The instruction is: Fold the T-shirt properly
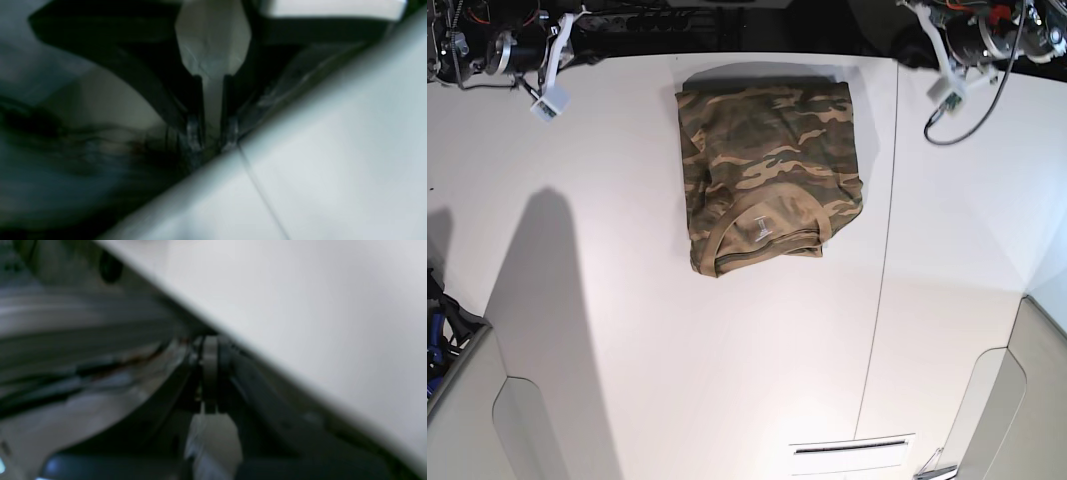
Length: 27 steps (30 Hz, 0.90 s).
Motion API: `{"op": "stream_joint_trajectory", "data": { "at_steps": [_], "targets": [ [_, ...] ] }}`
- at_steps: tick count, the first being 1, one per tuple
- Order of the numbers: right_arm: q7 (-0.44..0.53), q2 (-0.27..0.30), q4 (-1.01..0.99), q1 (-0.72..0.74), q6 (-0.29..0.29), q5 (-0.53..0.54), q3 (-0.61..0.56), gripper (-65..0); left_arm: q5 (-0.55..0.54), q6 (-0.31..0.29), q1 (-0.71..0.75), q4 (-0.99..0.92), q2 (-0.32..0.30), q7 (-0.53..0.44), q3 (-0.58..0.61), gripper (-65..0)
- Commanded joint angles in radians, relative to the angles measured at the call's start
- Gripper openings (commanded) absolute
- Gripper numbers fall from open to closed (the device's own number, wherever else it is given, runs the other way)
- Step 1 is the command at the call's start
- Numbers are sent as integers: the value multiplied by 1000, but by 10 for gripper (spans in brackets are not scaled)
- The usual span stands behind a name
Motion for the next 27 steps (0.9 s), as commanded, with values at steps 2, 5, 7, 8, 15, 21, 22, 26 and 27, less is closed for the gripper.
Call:
{"op": "stream_joint_trajectory", "data": {
  "at_steps": [2, 5, 7, 8, 15, 21, 22, 26, 27],
  "targets": [
    [-11, 32, 14, -37, 0, 24, 0, -650, 58, 5, 91, 0, 11, -62, -7, -560],
    [-14, 68, 14, -88, -5, 31, -13, -650, 148, 4, 176, -36, 47, -101, -7, -560],
    [-14, 89, 11, -124, -8, 39, -30, -650, 177, 4, 210, -87, 62, -104, -6, -560],
    [-14, 96, 8, -143, -8, 41, -39, -650, 187, 5, 222, -122, 65, -106, -1, -560],
    [-9, 95, -142, -204, -8, 40, -141, -650, 308, 5, 201, -484, 43, -194, 151, -559],
    [141, 87, -352, -195, -25, -86, -288, -650, 456, 89, 64, -817, 25, -302, 375, -559],
    [168, 86, -388, -187, -27, -128, -314, -650, 458, 109, 27, -868, 25, -305, 414, -559],
    [212, 86, -521, -113, -43, -225, -417, -650, 456, 151, -135, -1054, 35, -321, 557, -559],
    [212, 82, -552, -93, -46, -229, -433, -650, 457, 151, -172, -1095, 47, -324, 583, -559]
  ]
}}
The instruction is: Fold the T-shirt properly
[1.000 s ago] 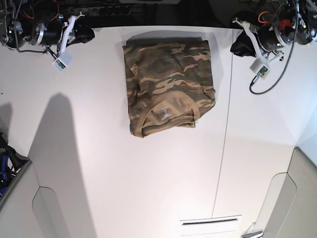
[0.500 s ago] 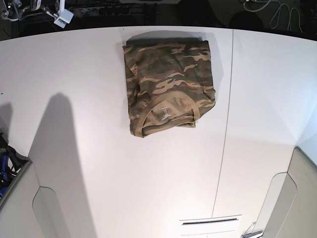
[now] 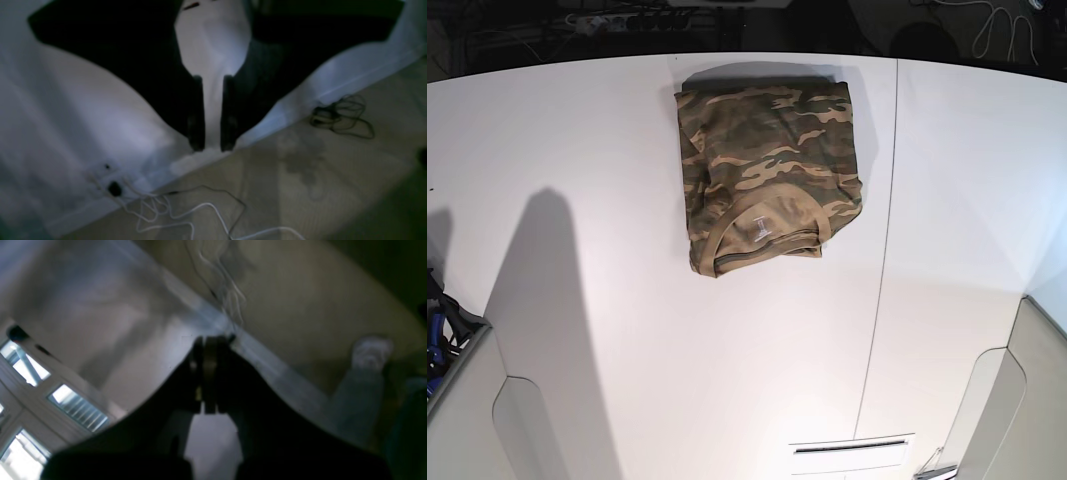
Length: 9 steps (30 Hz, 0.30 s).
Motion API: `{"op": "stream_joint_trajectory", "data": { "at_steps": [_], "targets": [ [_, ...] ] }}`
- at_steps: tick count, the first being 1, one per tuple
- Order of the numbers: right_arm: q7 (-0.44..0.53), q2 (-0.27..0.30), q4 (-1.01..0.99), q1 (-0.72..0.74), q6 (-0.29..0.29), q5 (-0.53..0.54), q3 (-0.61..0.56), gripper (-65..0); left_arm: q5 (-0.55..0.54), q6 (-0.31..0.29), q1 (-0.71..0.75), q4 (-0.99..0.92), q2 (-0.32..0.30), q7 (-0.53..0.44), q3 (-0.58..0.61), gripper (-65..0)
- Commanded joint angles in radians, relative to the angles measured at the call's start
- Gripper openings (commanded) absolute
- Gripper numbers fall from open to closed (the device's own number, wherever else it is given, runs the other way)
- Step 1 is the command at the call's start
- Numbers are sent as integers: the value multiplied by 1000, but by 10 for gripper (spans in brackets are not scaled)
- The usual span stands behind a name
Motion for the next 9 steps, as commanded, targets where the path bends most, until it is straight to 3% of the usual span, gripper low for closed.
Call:
{"op": "stream_joint_trajectory", "data": {
  "at_steps": [1, 9],
  "targets": [
    [-3, 3, -23, 14, 0, 3, -2, -650, -1, -3, -18, -36, 6, 3, 21, -559],
    [-2, -107, -266, 156, -4, -68, 3, -650, 0, -4, -222, -238, 146, 1, 90, -560]
  ]
}}
